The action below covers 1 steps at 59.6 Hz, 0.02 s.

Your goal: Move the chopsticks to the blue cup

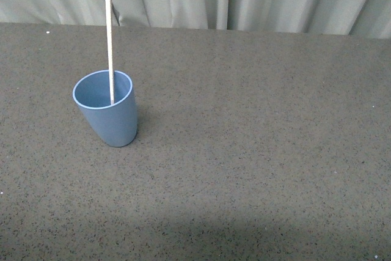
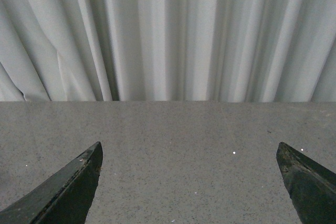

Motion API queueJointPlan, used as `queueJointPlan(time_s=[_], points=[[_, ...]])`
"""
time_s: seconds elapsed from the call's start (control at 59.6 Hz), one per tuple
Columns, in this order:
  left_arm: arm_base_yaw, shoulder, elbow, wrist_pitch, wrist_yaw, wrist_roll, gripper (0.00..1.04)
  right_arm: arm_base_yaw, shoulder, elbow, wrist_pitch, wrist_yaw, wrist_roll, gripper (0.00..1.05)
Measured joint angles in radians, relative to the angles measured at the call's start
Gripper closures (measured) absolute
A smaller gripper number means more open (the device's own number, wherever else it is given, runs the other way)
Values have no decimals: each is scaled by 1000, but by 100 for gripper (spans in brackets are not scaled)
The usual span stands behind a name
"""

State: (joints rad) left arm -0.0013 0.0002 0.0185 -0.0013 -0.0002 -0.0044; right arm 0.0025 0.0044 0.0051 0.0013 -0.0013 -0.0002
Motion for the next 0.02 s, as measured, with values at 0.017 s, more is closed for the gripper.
queueJointPlan(time_s=[0.017], points=[[0, 0, 0, 0, 0, 0, 7, 0, 0, 0, 0, 0, 0, 10]])
